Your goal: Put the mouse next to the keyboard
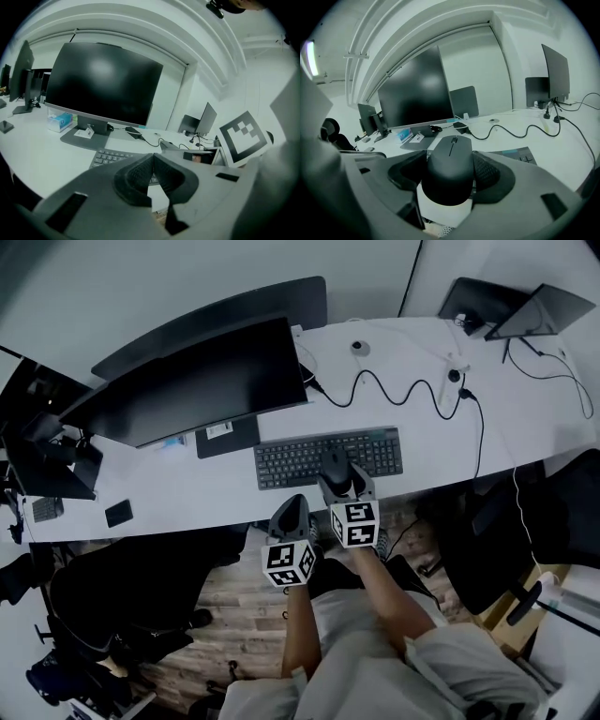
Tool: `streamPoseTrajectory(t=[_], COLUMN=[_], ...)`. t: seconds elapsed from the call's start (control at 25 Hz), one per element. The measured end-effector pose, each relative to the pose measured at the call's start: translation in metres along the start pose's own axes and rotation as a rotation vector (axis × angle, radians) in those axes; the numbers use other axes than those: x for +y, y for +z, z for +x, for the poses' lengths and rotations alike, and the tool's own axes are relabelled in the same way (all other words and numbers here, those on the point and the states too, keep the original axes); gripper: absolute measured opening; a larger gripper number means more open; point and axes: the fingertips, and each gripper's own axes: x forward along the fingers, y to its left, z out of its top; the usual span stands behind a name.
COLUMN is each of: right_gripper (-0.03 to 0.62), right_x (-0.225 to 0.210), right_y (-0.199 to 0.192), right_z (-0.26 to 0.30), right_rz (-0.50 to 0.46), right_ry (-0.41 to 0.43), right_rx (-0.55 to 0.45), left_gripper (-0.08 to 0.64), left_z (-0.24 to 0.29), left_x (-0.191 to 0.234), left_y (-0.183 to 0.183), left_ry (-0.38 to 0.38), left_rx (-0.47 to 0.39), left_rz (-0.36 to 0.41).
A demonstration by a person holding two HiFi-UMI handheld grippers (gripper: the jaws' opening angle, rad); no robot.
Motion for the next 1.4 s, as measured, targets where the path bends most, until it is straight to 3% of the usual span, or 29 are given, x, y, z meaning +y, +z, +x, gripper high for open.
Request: streamPoseTrajectory(t=[0.56,0.72,1.4], right_gripper=[0.308,0.308,0.308], right_x=[-0.137,-0.177,-0.269], right_y=[-0.001,-0.009,-0.061], right_z=[-0.039,-0.044,-0.018], right_rz=[-0.038,-0.053,-0.127], right_ry=[-0.053,-0.073,-0.097], right_rx=[0.02,0.046,0.2], left_gripper=[0.023,0.023,0.023], left_z=[0.012,0.013,-0.004], left_x=[-0.094,-0.11,-0.105], left_y=[0.004,0.0,-0.01], left_ry=[-0.012,-0.013,0.118], left_rx=[-0.001,-0.012,-0.003], left_rz=[0.069,0.046,0.051])
